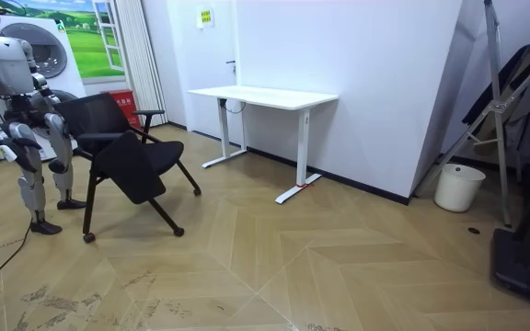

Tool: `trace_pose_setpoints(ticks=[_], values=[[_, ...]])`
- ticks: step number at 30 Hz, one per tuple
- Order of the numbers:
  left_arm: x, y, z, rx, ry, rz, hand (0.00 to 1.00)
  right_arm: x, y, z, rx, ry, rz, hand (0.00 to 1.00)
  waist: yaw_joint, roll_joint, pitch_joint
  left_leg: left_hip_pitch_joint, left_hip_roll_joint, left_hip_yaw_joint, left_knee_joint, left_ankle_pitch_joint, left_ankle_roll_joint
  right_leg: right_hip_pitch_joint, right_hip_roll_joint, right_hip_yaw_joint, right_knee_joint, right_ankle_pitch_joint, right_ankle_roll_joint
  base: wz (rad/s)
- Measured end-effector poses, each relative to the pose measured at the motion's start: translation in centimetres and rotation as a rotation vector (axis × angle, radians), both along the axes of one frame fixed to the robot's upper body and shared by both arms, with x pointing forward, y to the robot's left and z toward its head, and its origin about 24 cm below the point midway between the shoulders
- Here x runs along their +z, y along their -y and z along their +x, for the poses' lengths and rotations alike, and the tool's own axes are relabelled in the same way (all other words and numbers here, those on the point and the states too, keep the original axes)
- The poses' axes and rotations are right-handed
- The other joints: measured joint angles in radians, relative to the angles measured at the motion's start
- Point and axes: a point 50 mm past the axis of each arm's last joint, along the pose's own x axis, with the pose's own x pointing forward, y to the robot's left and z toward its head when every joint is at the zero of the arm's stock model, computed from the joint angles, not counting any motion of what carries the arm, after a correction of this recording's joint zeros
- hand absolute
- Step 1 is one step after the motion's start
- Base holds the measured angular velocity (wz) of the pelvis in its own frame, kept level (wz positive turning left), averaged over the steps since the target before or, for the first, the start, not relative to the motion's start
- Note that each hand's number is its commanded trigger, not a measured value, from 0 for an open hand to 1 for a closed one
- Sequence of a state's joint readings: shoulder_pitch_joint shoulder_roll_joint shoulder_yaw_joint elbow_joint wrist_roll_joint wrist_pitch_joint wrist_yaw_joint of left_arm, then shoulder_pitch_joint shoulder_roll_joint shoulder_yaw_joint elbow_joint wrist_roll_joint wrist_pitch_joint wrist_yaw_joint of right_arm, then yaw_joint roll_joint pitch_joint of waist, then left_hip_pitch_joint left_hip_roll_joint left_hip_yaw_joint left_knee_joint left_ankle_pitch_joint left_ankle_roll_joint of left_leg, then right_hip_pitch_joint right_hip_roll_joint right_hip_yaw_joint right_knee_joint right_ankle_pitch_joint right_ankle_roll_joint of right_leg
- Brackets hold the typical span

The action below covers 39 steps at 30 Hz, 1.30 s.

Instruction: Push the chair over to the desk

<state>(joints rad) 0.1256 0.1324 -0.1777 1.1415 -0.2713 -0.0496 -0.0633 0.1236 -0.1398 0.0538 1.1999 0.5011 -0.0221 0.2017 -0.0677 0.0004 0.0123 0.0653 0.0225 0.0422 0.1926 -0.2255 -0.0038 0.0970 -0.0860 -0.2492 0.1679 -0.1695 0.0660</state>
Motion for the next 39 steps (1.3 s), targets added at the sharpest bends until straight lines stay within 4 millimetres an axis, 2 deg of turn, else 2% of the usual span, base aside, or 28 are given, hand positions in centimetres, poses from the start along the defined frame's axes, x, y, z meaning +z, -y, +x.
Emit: trace_pose_setpoints(ticks=[8, 29, 33, 37, 39], values=[[-0.1, -0.1, -0.2, -0.015, -0.013, 0.018, 0.0, 0.0, 0.1, 0.2, -0.024, -0.015, -0.041, 0.0, -0.01, 0.005, -0.0025, 0.002, 0.0, 0.003, -0.009, 0.0, 0.0, 0.0, 0.002, 0.027, -0.001, 0.0, 0.0, 0.0], [-0.2, -0.4, -0.7, 0.039, -0.042, 0.018, 0.0, -0.1, 0.4, -0.2, -0.094, -0.067, -0.085, 0.0, -0.01, 0.005, -0.0069, 0.007, 0.0, 0.009, -0.011, 0.0, 0.0, 0.0, 0.003, 0.031, -0.001, 0.0, 0.0, 0.0], [-0.1, -0.5, -0.6, 0.052, -0.04, 0.021, 0.0, -0.1, 0.6, -0.4, -0.114, -0.07, -0.088, 0.0, -0.011, 0.013, -0.006, 0.008, 0.0, 0.011, -0.011, 0.0, 0.0, 0.0, 0.003, 0.033, 0.0, 0.0, 0.0, 0.0], [-0.1, -1.2, -0.9, 0.113, -0.042, 0.032, 0.0, -0.1, 1.0, -0.5, -0.14, -0.072, -0.104, 0.0, -0.011, 0.018, -0.0078, 0.012, 0.0, 0.013, -0.012, -0.001, 0.0, 0.001, 0.003, 0.037, 0.0, 0.0, 0.0, 0.0], [0.0, -1.9, -1.5, 0.176, -0.049, 0.061, 0.0, 0.0, 1.3, -0.6, -0.169, -0.069, -0.108, 0.0, -0.011, 0.024, -0.0113, 0.021, 0.0, 0.014, -0.012, 0.0, 0.0, 0.006, 0.003, 0.036, 0.0, 0.0, 0.0, 0.0]])
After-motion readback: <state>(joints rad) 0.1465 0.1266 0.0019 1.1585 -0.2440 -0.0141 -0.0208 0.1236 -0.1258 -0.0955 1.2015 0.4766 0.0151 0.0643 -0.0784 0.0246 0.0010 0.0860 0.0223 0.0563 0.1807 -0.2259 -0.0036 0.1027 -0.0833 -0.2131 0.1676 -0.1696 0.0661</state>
